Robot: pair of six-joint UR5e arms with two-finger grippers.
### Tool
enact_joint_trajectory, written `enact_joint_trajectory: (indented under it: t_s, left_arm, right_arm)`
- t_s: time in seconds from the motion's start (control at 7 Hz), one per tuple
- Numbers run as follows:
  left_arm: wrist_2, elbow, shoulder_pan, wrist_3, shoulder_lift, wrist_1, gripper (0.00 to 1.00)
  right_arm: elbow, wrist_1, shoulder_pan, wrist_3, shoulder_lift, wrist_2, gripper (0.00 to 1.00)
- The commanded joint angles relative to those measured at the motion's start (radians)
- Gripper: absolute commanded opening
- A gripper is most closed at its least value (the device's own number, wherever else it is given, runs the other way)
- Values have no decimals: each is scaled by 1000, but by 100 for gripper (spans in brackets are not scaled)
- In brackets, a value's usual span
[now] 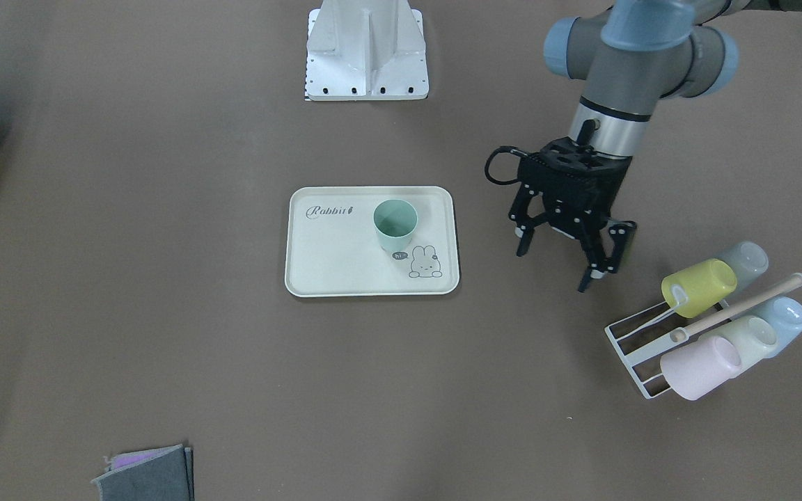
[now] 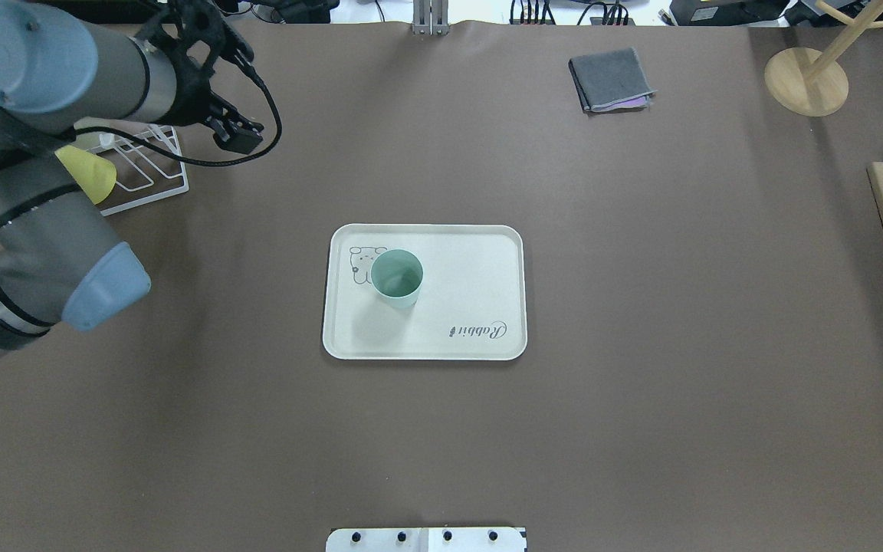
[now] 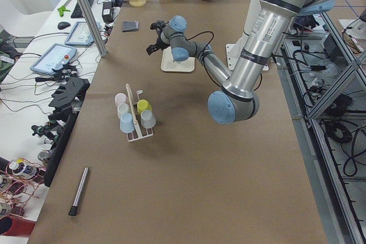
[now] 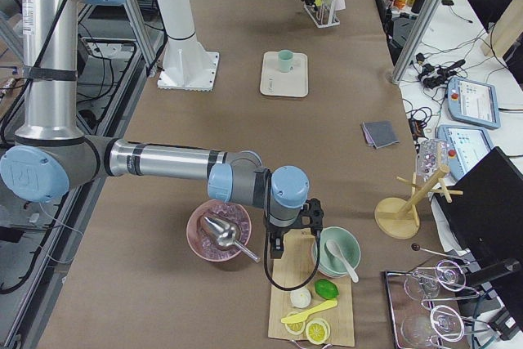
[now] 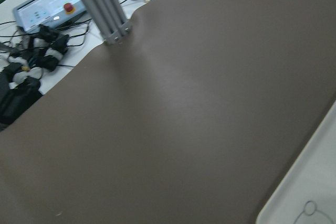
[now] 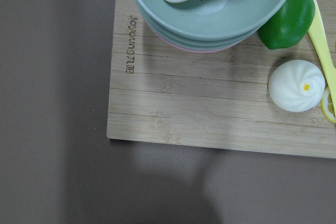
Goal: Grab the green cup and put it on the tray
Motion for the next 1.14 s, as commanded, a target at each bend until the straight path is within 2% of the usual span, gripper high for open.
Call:
enact_joint_trajectory:
  t_s: [0.0,0.14,0.29,0.57,0.71,0.86,1.0]
  left_arm:
    - [-209,3,-220,115,4,123,99]
    - [-379,20,-329,113,48,161,98]
    - [-481,40,-433,113,90,217,99]
    - [-504,49,-551,100,253,250,99]
    - [-549,58,-553,99,386,239,99]
    - [-636,87,-572,89,425,245,99]
    - [-658,116,-611,93,458,242,99]
  right_arm:
    - [0,0,0,0,-1,-2,100]
    - [0,0,0,0,-1,-2,100]
    - [0,0,0,0,-1,-2,100]
    - [-2,0,0,0,-3,0,100]
    - [-3,-1,0,0,-3,0,100]
    - [-3,-1,0,0,-3,1,100]
    - [-3,-1,0,0,-3,1,100]
